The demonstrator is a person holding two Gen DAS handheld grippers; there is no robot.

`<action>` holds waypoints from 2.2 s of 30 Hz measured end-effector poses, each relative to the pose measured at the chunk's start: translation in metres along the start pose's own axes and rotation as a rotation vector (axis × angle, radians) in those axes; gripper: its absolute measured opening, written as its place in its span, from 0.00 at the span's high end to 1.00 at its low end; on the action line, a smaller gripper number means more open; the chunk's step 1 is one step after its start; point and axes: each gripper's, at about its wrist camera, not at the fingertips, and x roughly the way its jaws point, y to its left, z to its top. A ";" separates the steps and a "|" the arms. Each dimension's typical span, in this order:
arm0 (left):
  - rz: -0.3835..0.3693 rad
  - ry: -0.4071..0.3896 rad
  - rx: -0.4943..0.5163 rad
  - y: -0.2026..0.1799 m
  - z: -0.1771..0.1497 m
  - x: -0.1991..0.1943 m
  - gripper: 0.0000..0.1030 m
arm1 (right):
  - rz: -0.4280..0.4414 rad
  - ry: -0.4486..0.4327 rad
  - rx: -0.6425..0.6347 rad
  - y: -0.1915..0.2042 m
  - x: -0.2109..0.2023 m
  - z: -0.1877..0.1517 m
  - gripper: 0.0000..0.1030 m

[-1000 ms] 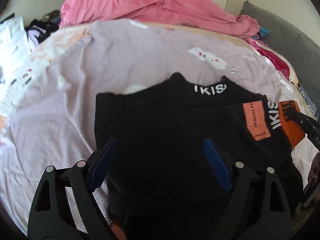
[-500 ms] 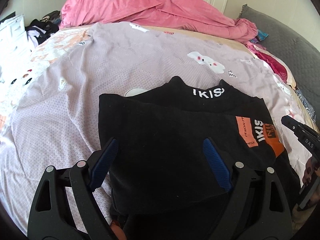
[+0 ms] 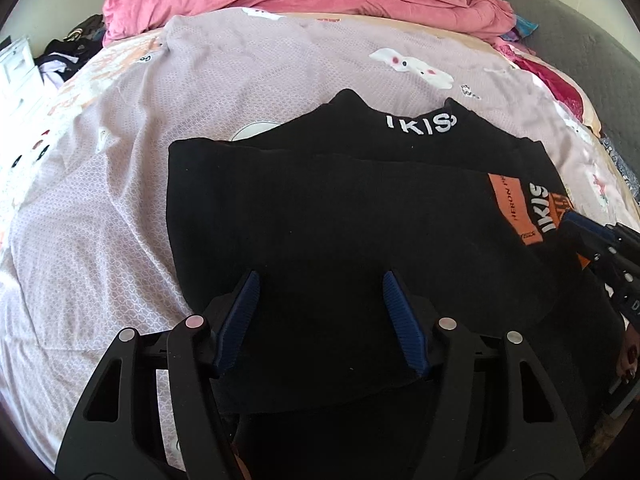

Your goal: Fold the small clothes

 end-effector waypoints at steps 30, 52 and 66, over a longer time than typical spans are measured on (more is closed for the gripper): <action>-0.046 -0.009 -0.024 0.011 -0.010 -0.011 0.45 | -0.036 0.110 0.067 -0.022 0.012 -0.011 0.48; -0.021 -0.169 -0.168 0.054 -0.026 -0.084 0.28 | -0.001 -0.047 0.166 -0.036 -0.045 -0.009 0.15; 0.010 -0.295 -0.227 0.054 -0.046 -0.138 0.16 | 0.020 -0.127 0.218 -0.044 -0.088 -0.025 0.08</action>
